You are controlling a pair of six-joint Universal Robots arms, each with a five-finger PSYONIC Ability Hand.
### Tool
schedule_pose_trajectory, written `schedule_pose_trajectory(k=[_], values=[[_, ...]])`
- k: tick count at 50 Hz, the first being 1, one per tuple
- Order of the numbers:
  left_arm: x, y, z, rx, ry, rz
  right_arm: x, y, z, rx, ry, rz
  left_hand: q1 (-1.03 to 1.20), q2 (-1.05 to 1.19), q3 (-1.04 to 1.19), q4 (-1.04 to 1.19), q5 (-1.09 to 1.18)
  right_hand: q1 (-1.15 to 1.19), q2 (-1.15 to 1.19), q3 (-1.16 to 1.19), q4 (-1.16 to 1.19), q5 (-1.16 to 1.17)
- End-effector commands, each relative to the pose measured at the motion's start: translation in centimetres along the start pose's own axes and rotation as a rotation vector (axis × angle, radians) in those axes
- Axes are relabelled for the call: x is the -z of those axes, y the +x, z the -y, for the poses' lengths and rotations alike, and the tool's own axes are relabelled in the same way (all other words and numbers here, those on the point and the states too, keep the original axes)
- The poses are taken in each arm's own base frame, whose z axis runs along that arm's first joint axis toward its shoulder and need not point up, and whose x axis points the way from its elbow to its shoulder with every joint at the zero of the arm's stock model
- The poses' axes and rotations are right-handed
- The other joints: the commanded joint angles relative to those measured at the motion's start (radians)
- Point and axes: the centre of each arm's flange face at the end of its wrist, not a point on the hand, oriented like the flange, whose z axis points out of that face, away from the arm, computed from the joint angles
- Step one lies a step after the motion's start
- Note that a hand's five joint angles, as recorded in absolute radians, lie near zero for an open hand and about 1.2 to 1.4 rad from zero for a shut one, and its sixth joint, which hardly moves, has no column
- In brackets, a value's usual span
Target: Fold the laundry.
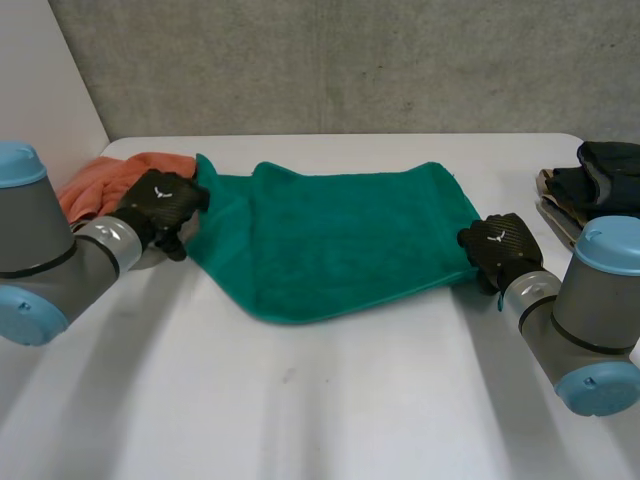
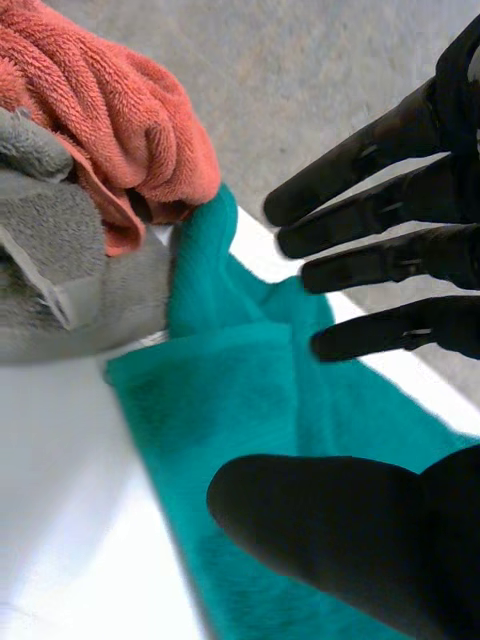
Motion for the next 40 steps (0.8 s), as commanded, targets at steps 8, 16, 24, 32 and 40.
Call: schedule_pose_trajectory(k=[8, 16, 24, 32, 40], values=[[-2.1, 1.6, -3.4, -0.113, -0.083, -0.19, 0.0, -0.1, -0.4, 0.003, -0.01, 0.003, 0.146, 0.149, 0.148, 0.149, 0.147, 0.249, 0.218, 0.204, 0.199, 0.213], [-4.0, 2.5, -3.3, -0.13, -0.081, -0.186, 0.2, -0.5, -0.4, 0.004, -0.012, 0.013, 0.181, 0.184, 0.183, 0.184, 0.182, 0.249, 0.218, 0.204, 0.199, 0.213], [-5.3, 3.5, -3.1, -0.137, -0.096, -0.189, 0.2, -0.3, -0.5, 0.002, -0.017, 0.009, 0.29, 0.293, 0.292, 0.293, 0.291, 0.249, 0.218, 0.204, 0.199, 0.213], [-6.4, 4.0, -3.3, -0.166, -0.118, -0.17, 0.2, -0.1, -0.6, -0.001, -0.021, 0.006, 0.357, 0.36, 0.36, 0.36, 0.359, 0.249, 0.218, 0.204, 0.199, 0.213], [-7.0, 4.2, -3.2, -0.209, -0.123, -0.143, 0.4, -0.1, -0.4, -0.004, -0.016, 0.008, 0.615, 0.618, 0.617, 0.618, 0.616, 0.249, 0.218, 0.204, 0.199, 0.213]])
